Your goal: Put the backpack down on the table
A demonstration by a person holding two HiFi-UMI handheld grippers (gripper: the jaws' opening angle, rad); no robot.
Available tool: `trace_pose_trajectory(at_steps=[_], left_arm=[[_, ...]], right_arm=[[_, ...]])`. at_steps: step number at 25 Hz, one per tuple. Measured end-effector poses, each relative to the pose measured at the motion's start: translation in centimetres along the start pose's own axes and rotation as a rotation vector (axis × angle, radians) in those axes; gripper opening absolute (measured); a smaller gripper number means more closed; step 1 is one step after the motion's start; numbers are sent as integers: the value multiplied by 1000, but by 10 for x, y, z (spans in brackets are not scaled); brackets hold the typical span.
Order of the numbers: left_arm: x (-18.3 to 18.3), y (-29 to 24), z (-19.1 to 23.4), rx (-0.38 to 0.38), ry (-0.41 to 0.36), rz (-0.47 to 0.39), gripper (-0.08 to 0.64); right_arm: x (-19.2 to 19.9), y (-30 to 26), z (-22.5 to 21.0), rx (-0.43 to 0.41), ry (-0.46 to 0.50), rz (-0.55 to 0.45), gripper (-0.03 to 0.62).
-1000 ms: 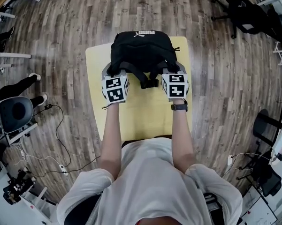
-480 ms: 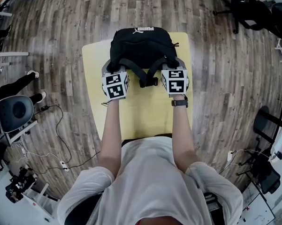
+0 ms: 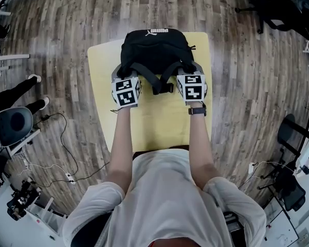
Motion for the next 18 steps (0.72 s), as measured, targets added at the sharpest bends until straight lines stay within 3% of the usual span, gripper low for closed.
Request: trace_pose_trajectory(at_steps=[12,18], left_arm=[[15,-10,8,1,12,26,132],[25,-16,15,-35,-10,29,164]], right_arm=[[18,-11,-3,-31,5,28,73],[33,-23,8,-79,24,97,175]])
Point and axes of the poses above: the fingertips, and each gripper's own axes: y backward along the fingers, z to its left, x out of its underside, the point moved 5 cm from there along y, backward along the fingers, and after that the axes turned 2 degrees about -z, right-handed, at the moved point
